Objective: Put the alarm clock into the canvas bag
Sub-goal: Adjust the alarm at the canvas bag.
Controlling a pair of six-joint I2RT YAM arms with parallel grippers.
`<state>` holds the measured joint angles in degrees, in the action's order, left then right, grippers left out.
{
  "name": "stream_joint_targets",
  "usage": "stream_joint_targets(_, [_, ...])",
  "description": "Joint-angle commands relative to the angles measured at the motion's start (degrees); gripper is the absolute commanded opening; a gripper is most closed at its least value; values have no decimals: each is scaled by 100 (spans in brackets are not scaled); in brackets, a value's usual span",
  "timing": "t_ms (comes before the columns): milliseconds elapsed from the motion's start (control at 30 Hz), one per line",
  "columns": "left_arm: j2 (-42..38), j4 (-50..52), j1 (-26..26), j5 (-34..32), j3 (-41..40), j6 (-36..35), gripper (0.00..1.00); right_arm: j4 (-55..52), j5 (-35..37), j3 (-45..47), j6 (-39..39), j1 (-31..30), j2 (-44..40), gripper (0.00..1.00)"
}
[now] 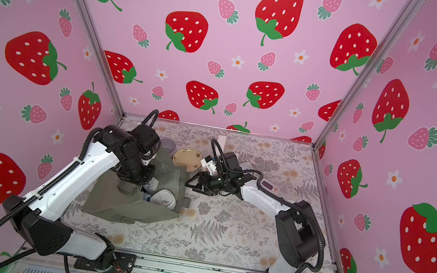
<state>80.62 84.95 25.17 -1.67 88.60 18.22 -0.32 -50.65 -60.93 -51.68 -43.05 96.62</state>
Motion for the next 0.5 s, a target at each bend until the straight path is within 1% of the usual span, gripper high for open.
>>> stream_joint_targets(0, [-340,27,174,-131,-277,10,0,1156,-337,500,-861,-127,162,58])
stream_joint_targets(100, [-517,-15,240,-93,-496,-38,0,1316,-215,486,-920,-344,383,58])
stream_joint_targets(200, [-612,19,371,-59,-610,-108,0,1837,-94,567,-1281,-522,527,61])
stream_joint_targets(300, [-742,72,551,-184,-768,-125,0,2128,133,634,-1493,-584,517,60])
stream_joint_targets(367, [-855,75,641,-229,-858,-90,0,2153,282,626,-1549,-635,507,57])
stream_joint_targets(467, [-1013,66,668,-238,-899,-51,0,2276,411,608,-1703,-737,681,44])
